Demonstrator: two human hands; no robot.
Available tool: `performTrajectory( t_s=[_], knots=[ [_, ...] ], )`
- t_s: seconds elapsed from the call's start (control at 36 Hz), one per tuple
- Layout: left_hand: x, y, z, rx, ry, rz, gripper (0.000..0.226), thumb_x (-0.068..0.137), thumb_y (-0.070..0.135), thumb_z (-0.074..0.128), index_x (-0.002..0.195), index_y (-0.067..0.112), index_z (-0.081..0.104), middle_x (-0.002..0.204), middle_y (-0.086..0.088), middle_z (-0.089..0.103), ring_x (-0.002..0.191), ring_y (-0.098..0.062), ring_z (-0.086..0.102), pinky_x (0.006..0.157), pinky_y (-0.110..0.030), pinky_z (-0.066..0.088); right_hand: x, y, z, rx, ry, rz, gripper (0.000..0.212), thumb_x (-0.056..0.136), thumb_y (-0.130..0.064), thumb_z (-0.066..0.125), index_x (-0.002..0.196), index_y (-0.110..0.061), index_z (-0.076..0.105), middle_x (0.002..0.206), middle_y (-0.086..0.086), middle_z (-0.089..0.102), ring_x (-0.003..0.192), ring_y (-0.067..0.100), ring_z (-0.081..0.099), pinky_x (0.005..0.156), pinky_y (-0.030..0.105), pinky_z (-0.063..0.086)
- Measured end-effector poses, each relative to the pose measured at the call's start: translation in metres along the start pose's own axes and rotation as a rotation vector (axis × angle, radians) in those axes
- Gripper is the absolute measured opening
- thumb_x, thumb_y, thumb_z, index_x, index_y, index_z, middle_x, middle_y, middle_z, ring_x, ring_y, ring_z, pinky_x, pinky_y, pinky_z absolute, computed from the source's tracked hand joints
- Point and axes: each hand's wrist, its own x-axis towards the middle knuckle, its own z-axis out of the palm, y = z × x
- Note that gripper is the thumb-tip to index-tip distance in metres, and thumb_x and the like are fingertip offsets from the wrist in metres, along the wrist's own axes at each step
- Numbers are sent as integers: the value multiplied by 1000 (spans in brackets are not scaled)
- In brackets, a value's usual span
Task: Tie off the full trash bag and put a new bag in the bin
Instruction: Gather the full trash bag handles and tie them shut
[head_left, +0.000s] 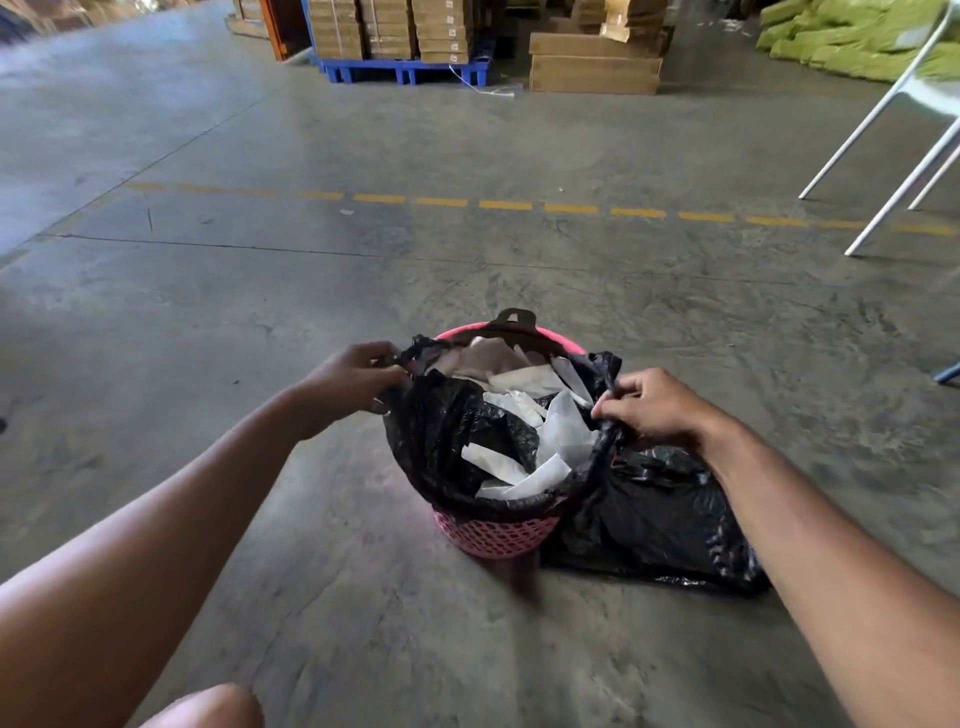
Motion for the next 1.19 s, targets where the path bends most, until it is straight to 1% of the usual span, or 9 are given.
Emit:
performTrajectory(
  t_s=[0.14, 0.19, 0.28, 0.36, 0.44, 0.58, 0.94, 1.06, 1.19],
  knots=[
    [-15, -54, 31, 226, 418, -79, 75, 64, 48, 92, 122, 24, 51, 107, -3, 55, 91, -19, 59, 85, -36, 51, -27, 23, 35, -121, 270, 180, 61, 72, -44, 81, 108, -18, 40, 102, 2, 53, 96, 25, 55, 82, 33, 42],
    [-26, -73, 46, 59, 393, -173, 83, 65, 53, 90, 131, 24, 48, 120, -6, 55, 101, -23, 62, 85, -39, 56, -40, 36, 57, 0, 327, 228, 73, 64, -53, 85, 109, -22, 36, 109, 2, 54, 100, 24, 58, 87, 33, 45],
    [-38, -89, 65, -357, 320, -282, 57, 82, 33, 83, 126, 13, 55, 104, -13, 71, 82, -21, 74, 67, -35, 62, -47, 57, 92, 279, 327, 217, 59, 59, -52, 87, 95, -24, 50, 86, -1, 72, 75, 22, 73, 81, 45, 59],
    [-48, -102, 78, -390, 368, -232, 31, 92, 13, 73, 118, 4, 60, 88, -18, 73, 65, -19, 74, 64, -32, 60, -52, 67, 116, 467, 298, 193, 18, 78, -16, 80, 76, -15, 63, 66, 10, 73, 56, 25, 75, 67, 51, 62],
    [-59, -110, 83, -346, 405, -216, 11, 96, 3, 60, 104, -5, 61, 84, -22, 77, 69, -26, 77, 60, -28, 59, -53, 77, 128, 460, 358, 196, 21, 63, -35, 77, 70, -18, 67, 66, 6, 74, 63, 27, 75, 71, 57, 60],
    [-77, -106, 83, -350, 376, -154, 12, 98, 3, 57, 102, -8, 58, 77, -15, 78, 65, -22, 74, 59, -26, 57, -63, 60, 122, 430, 528, 226, 72, 48, -64, 86, 97, -23, 51, 96, 2, 66, 89, 24, 66, 86, 42, 56],
    [-72, -77, 59, -346, 424, -9, 8, 95, 4, 66, 89, 7, 61, 85, -26, 72, 63, -25, 73, 58, -28, 57, -54, 44, 74, 504, 512, 66, 16, 74, -15, 73, 65, -16, 59, 56, 9, 71, 51, 28, 73, 58, 45, 57],
    [-51, -58, 58, 69, 626, 69, 22, 80, 28, 79, 93, 25, 61, 76, 3, 69, 66, -17, 69, 65, -33, 52, -28, 35, 54, 490, 547, 103, 22, 68, -29, 76, 78, -13, 66, 66, 6, 75, 60, 29, 75, 67, 47, 61],
    [-18, -30, 70, 780, 544, 332, 84, 54, 65, 77, 128, 36, 49, 119, -2, 47, 108, -22, 48, 90, -39, 45, -8, 30, 29, 288, 727, 193, 75, 63, -38, 85, 119, -13, 42, 107, 9, 60, 87, 27, 53, 75, 34, 40]
  ],
)
